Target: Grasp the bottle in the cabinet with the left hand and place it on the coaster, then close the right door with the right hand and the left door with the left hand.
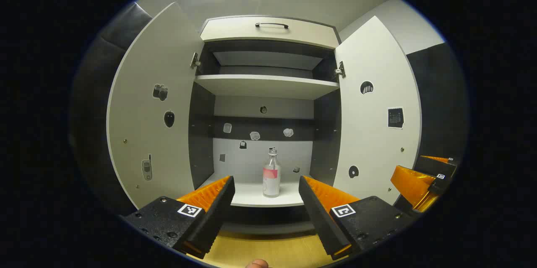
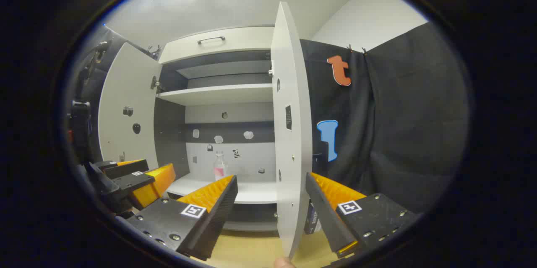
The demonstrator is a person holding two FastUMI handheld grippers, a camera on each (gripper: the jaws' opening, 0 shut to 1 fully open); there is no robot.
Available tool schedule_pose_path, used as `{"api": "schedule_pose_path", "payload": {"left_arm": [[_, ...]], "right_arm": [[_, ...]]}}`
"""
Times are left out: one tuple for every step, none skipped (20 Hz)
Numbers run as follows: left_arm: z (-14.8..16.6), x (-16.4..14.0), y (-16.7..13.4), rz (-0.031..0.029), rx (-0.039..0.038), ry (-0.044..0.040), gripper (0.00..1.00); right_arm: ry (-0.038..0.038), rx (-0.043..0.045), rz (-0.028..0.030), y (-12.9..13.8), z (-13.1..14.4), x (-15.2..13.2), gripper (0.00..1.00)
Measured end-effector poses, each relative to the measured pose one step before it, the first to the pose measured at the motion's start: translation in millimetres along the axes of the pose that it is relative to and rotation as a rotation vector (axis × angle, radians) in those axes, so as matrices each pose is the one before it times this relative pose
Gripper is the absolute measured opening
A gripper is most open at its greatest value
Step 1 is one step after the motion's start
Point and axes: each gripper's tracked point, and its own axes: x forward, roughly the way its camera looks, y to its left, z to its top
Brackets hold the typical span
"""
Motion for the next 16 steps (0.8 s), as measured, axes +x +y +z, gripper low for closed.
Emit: {"api": "schedule_pose_path", "payload": {"left_arm": [[0.84, 0.42, -0.97, 0.00168, 0.00041, -0.00197, 0.96], [-0.09, 0.11, -0.21, 0.00262, 0.00065, 0.00033, 0.96], [0.67, -0.06, -0.48, 0.00126, -0.00071, -0.0015, 0.96], [-0.26, 0.35, -0.49, 0.00154, -0.00146, 0.00175, 0.96], [0.62, -0.17, -0.62, -0.00051, -0.00174, -0.00107, 0.96], [-0.78, -0.18, -1.16, 0.0001, -0.00027, 0.00139, 0.96], [0.15, -0.19, -0.63, 0.00078, 0.0015, -0.00001, 0.96], [0.0, 0.37, -1.0, 0.0, 0.00204, 0.00111, 0.96], [-0.43, -0.03, -0.74, 0.00076, 0.00177, 0.0029, 0.96], [-1.23, -0.23, -0.87, -0.00099, 0.00056, 0.00258, 0.96], [0.14, -0.41, -1.42, -0.00135, 0.00008, 0.00208, 0.96], [-1.14, 0.82, -1.24, -0.00083, -0.00007, 0.00179, 0.96], [-0.5, 0.11, -0.69, -0.00032, 0.00026, 0.00198, 0.96], [-1.61, 0.2, 0.16, 0.00078, -0.00022, 0.00448, 0.96], [-2.0, 1.31, -0.31, 0.00069, -0.00039, 0.00569, 0.96], [-1.08, 1.48, -0.21, 0.00091, -0.00058, 0.00449, 0.96]], "right_arm": [[-0.00172, -0.00279, 0.00125, -0.08, 0.85, -0.6, 0.98], [-0.00323, -0.00097, 0.00084, 0.15, 1.02, -1.7, 0.98], [-0.00364, -0.00036, 0.00154, 0.49, 1.71, -0.9, 0.98], [-0.00184, -0.0007, 0.00051, -0.83, 0.36, -0.84, 0.98], [-0.00266, -0.00094, -0.00026, -0.82, 1.53, -0.93, 0.98], [-0.00016, -0.00066, 0.00028, -0.36, -0.22, -0.94, 0.98], [0.00017, 0.00011, 0.00129, 0.18, 0.07, -0.95, 0.98], [0.00056, 0.00025, -0.00059, -0.27, 0.01, 0.36, 0.98], [-0.00035, -0.00049, -0.00049, -0.69, 1.47, -0.06, 0.98], [0.00008, -0.00156, -0.00006, -0.11, -0.65, -0.18, 0.98], [-0.00024, -0.0031, -0.0019, -0.58, 0.57, -0.58, 0.98], [-0.00109, -0.00241, -0.00232, -0.98, 0.83, -0.72, 0.98], [-0.00098, -0.00126, -0.00171, -0.98, 0.72, -1.06, 0.98], [-0.00069, -0.00051, -0.00205, -0.47, 1.12, 0.49, 0.98], [-0.00049, 0.00019, -0.00136, -0.63, -0.52, -1.62, 0.98], [-0.00103, 0.00068, -0.00007, -0.34, 1.18, -0.88, 0.98]]}}
